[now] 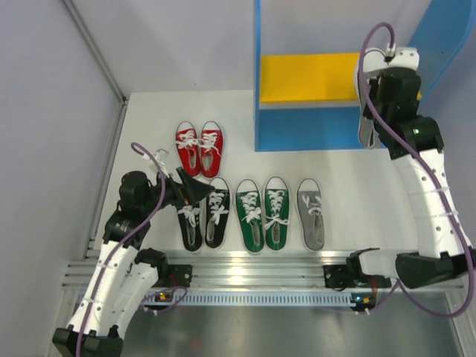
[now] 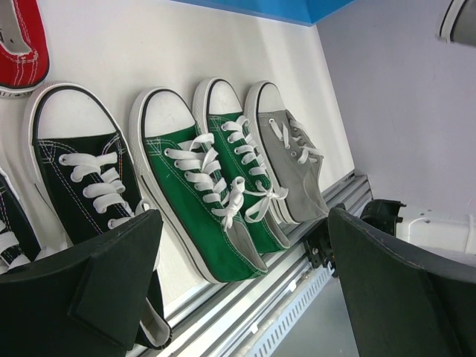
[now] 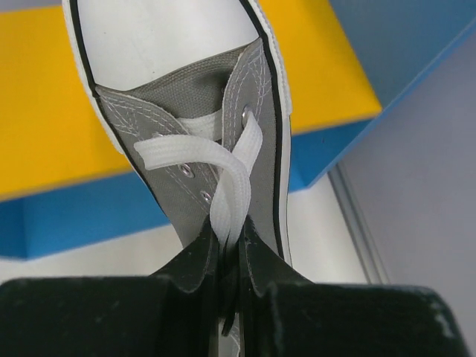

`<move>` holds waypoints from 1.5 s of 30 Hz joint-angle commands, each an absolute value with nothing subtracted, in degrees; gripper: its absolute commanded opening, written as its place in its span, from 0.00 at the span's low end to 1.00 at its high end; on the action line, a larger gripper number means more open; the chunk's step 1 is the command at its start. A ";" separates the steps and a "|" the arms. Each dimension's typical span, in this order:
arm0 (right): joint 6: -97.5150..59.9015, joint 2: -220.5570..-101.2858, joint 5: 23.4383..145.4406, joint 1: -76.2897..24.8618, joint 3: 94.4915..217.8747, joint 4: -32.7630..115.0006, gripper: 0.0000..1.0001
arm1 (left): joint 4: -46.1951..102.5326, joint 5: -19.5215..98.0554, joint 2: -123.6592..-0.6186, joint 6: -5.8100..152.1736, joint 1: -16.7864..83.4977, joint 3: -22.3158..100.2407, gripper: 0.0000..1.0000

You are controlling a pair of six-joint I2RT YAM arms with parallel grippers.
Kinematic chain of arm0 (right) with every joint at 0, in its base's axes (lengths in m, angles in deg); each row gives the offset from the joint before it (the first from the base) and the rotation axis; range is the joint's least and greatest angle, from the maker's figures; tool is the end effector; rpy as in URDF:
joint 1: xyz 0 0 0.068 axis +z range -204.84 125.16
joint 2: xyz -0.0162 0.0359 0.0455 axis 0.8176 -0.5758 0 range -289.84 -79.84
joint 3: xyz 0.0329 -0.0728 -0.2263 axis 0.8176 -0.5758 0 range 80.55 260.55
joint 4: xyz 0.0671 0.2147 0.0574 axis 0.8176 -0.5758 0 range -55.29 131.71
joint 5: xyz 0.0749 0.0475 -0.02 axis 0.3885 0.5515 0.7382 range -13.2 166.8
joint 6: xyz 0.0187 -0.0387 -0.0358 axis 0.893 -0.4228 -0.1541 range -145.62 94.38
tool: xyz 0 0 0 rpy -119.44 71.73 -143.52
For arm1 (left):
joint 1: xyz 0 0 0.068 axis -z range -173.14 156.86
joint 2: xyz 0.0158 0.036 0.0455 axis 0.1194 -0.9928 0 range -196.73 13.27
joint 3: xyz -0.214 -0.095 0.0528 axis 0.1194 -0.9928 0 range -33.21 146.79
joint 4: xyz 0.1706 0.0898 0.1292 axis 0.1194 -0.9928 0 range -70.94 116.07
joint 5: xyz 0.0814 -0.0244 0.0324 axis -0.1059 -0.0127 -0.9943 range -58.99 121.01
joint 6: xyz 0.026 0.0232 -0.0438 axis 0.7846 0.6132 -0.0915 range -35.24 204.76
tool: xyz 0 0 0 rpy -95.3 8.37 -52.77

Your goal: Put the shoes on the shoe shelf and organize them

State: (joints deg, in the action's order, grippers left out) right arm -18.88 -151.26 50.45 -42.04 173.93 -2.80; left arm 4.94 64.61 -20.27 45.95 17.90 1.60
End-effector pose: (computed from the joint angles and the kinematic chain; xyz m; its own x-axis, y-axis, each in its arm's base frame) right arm 0.2208 0.0325 0.4253 -0.3478 0.0288 -0.9371 0.2436 0.9680 -0.0606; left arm 0.1335 -0.0479 0.2693 -0.6800 -0.3990 -0.6151 0.3136 0.6001 -0.7359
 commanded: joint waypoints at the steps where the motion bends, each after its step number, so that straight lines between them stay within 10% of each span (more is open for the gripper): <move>1: -27.10 -156.11 45.24 -43.23 183.80 10.77 0.00 | 5.68 65.37 -20.31 47.06 18.11 3.62 0.98; 16: -25.97 -172.47 81.27 -64.86 196.47 20.00 0.00 | 1.20 65.02 -17.58 47.93 18.11 4.23 0.98; 43: -20.88 -178.28 80.31 -66.62 199.91 18.24 0.00 | -1.71 64.14 -14.69 49.43 18.11 4.67 0.99; 45: -20.61 -179.24 79.88 -66.71 199.38 18.86 0.15 | -2.06 63.79 -13.89 49.34 18.11 4.59 0.99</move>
